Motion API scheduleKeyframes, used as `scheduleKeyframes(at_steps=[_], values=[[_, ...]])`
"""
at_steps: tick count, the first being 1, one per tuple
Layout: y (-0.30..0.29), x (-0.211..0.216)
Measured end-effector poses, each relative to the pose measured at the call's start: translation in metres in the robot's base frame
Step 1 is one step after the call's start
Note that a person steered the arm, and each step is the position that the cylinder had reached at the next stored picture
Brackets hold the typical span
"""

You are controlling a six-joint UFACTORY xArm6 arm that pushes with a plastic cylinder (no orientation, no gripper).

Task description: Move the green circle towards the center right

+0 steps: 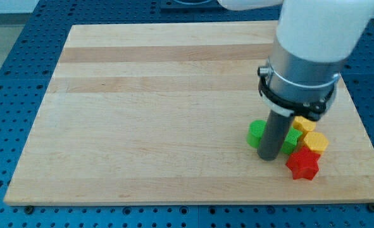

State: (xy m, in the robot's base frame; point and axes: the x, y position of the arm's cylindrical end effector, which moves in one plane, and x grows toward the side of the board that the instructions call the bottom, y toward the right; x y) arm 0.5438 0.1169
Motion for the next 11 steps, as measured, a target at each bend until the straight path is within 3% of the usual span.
scheduleKeyframes(at_steps=[6, 11], values=[[-0.082, -0.104], [0.005, -0.097]])
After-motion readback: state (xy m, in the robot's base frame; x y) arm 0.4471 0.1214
